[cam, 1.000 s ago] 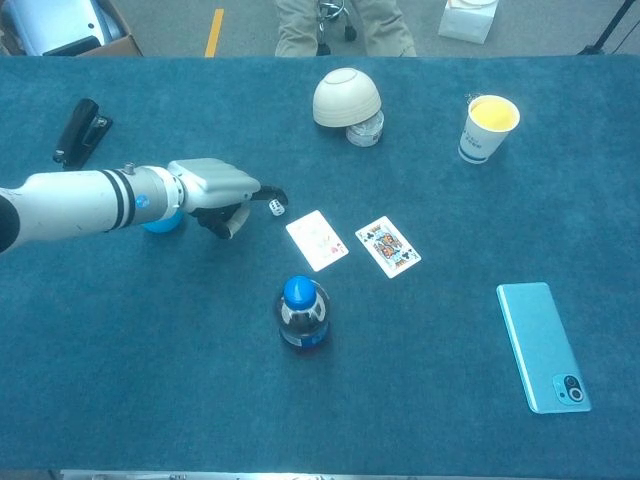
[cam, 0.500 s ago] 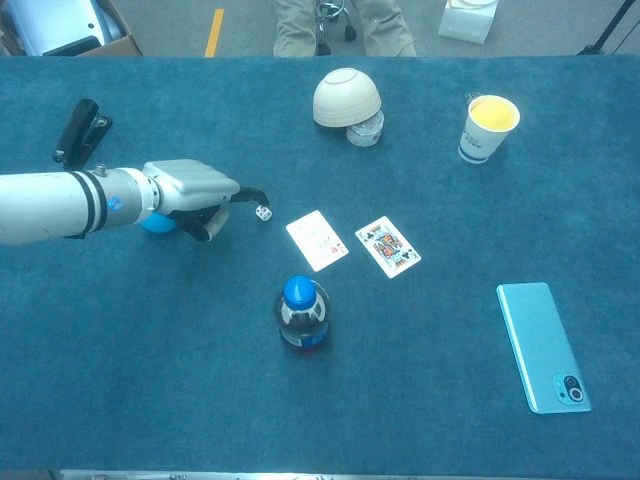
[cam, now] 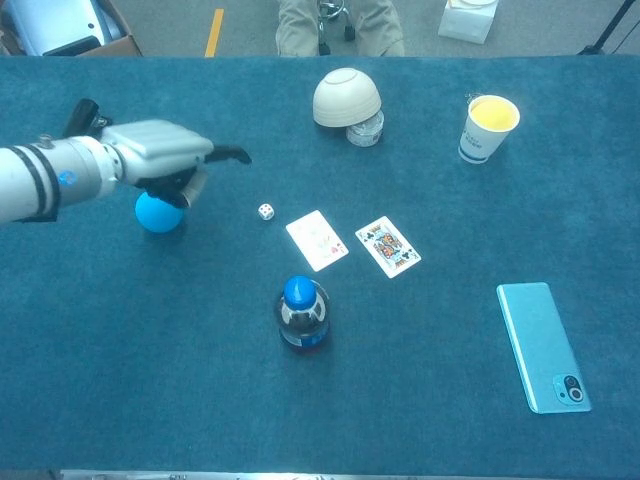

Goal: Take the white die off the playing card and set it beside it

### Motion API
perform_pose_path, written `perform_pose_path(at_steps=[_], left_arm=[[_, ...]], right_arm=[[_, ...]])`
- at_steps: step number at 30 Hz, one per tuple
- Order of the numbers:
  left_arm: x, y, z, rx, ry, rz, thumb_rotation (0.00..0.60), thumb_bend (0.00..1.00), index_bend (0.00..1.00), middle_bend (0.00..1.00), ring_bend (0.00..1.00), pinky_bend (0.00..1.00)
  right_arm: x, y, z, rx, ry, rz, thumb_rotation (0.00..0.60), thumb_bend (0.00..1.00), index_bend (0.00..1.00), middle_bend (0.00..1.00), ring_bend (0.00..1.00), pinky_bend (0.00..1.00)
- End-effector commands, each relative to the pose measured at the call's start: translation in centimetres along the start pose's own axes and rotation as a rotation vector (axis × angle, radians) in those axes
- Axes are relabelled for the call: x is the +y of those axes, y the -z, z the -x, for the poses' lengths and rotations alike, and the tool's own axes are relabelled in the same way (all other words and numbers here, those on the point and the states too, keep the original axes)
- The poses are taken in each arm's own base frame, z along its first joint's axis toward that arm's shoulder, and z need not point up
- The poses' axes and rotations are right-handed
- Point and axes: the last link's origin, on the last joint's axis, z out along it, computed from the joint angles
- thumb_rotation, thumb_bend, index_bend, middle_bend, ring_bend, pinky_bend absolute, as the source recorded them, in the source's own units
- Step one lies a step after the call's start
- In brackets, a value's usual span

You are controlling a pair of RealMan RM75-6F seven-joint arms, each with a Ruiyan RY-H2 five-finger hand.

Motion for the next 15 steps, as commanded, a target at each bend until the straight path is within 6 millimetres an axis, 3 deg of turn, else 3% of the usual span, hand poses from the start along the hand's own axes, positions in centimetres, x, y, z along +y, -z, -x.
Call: perform_pose_path(at_steps=[1, 6, 15], left_arm=[[-1.4, 2.4, -0.8, 0.108, 0.029, -0.031, 0.600, 1.00, 0.07, 0.91, 0.85, 0.81], [-4.3, 5.9, -1.0, 0.257, 0.062, -0.099, 0.600, 1.00, 0.07, 0.67, 0.58, 0.65], [-9.1, 11.6, 1.7, 0.427, 0.134, -0.297, 0.600, 0.97, 0.07, 0.36, 0.32, 0.44]], right_arm=[[0.0, 0.1, -0.1, 0.002, 0.002, 0.002, 0.600, 0.45, 0.28, 0.31, 0.15, 0.25], [0.1, 0.2, -0.3, 0.008, 0.008, 0.011, 0.600, 0.45, 0.28, 0.31, 0.16, 0.25], [0.1, 0.2, -0.2, 0.011, 0.012, 0.017, 0.600, 0.39, 0.28, 0.31, 0.16, 0.25]])
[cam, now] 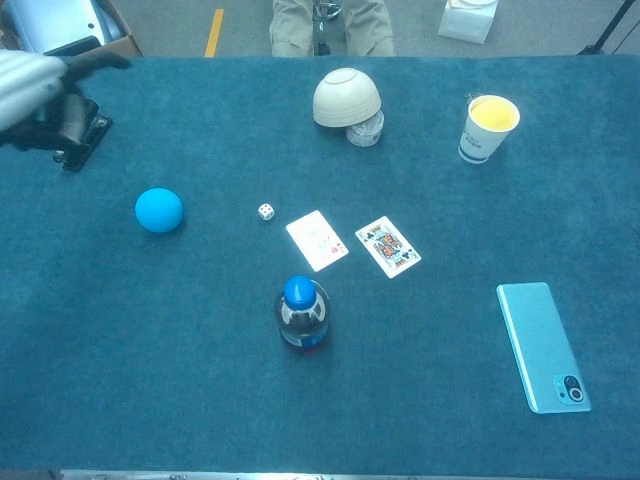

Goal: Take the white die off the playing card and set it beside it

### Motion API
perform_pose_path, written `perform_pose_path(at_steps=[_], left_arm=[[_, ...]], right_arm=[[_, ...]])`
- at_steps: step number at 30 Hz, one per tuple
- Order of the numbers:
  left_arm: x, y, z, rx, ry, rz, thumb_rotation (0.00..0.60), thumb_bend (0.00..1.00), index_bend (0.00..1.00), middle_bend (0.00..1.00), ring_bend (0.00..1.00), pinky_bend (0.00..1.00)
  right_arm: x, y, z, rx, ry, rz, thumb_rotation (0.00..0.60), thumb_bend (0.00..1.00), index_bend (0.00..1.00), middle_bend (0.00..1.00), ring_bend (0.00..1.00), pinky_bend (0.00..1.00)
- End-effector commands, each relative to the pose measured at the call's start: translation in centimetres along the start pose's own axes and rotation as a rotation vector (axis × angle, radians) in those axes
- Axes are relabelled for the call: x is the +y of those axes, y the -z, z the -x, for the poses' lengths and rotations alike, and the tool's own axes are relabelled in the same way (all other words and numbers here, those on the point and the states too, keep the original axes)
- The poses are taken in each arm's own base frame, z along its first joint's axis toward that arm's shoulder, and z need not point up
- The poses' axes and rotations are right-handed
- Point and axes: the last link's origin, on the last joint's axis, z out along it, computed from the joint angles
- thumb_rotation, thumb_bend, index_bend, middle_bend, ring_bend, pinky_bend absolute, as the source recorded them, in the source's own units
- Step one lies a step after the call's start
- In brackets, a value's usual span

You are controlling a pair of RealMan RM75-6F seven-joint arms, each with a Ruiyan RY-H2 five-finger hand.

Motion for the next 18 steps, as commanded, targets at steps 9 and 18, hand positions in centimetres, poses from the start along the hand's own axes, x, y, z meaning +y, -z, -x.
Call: perform_pose_path(at_steps=[9, 18], left_arm=[[-6.1, 7.1, 0.6, 0.185, 0.047, -0.215, 0.600, 0.82, 0.07, 0.28, 0.25, 0.29], [-7.5, 11.9, 2.0, 0.224, 0.064, -0.298, 0.600, 0.82, 0.08, 0.28, 0.25, 0.27]], right_arm=[[0.1, 0.2, 0.1, 0.011, 0.023, 0.020, 0.600, 0.39, 0.28, 0.31, 0.16, 0.25], [0.1, 0.4, 0.3, 0.004, 0.023, 0.027, 0.600, 0.39, 0.28, 0.31, 0.16, 0.25]])
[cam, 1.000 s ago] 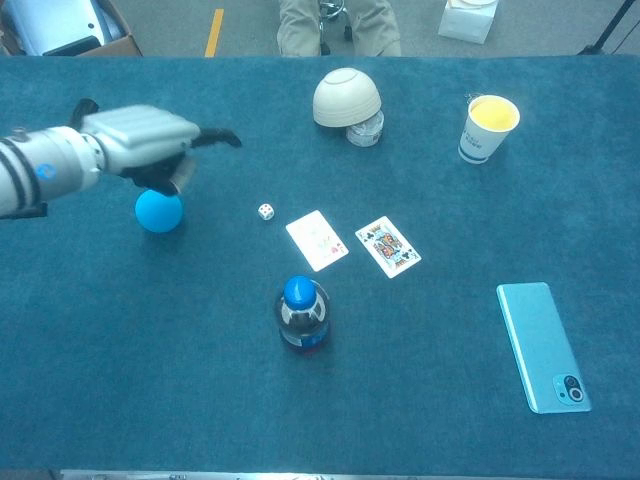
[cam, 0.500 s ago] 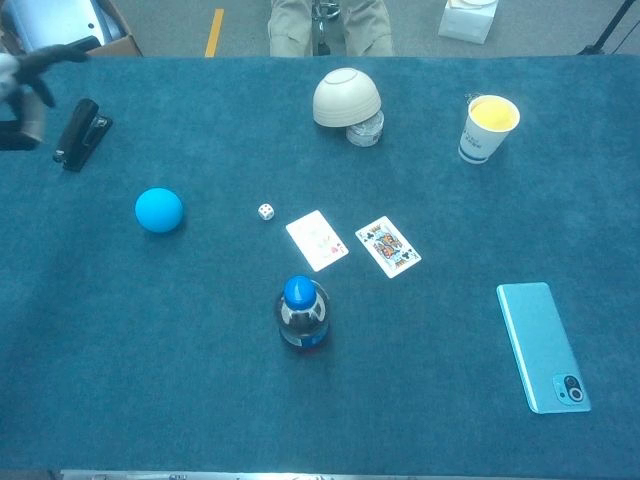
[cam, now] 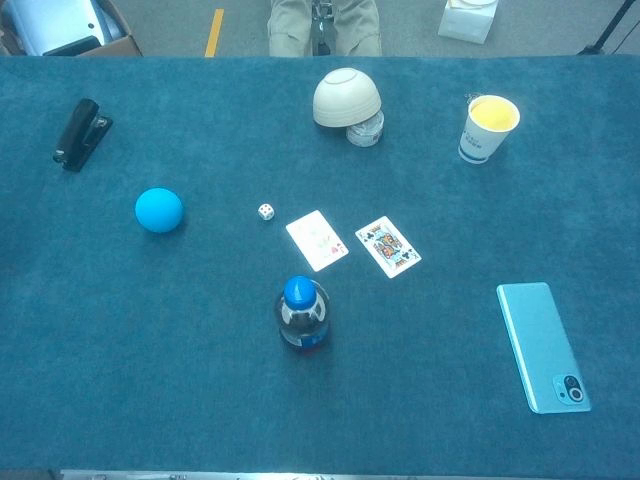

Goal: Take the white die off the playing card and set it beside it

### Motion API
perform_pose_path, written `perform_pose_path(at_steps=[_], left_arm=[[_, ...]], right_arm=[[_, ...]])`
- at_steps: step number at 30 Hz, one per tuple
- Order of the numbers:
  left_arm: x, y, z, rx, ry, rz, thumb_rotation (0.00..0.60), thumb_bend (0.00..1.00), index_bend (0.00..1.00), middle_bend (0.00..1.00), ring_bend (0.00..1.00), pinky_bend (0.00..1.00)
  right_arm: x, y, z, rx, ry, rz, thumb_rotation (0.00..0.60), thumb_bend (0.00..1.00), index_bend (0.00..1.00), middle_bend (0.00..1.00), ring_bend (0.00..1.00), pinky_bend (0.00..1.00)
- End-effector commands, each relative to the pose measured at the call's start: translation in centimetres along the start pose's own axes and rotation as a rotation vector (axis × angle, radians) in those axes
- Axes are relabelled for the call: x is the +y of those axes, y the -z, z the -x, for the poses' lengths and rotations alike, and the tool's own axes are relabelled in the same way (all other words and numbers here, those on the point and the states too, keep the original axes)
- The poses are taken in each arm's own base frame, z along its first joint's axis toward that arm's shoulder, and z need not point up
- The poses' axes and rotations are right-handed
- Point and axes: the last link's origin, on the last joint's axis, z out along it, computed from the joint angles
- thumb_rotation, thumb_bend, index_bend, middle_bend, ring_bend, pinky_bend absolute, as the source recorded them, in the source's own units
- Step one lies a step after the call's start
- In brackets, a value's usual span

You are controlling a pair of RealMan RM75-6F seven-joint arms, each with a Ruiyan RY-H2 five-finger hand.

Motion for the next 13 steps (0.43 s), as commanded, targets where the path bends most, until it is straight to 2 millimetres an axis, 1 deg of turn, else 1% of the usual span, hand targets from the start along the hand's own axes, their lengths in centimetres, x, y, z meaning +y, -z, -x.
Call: perform_pose_path(at_steps=[1, 6, 13], left_arm=[[-0.50, 1.12, 0.01, 0.006, 0.006, -0.009, 0.600, 0.82, 0.08, 0.28, 0.25, 0.28], [-0.40, 1.95, -0.12, 0.013, 0.014, -0.005, 0.600, 0.82, 0.08, 0.28, 0.25, 0.26], [-0.36, 2.06, -0.08, 0.015, 0.027, -0.001, 0.600, 0.82, 0.08, 0.28, 0.25, 0.26]], right_arm=[[-0.04, -0.04, -0.04, 0.001, 0.000, -0.003, 0.600, 0.39, 0.28, 0.31, 0.16, 0.25], [-0.25, 0.03, 0.00, 0.000, -0.007, -0.010, 0.600, 0.39, 0.28, 0.31, 0.15, 0.25], [-0.22, 0.27, -0.09, 0.001, -0.008, -0.007, 0.600, 0.39, 0.28, 0.31, 0.16, 0.25]])
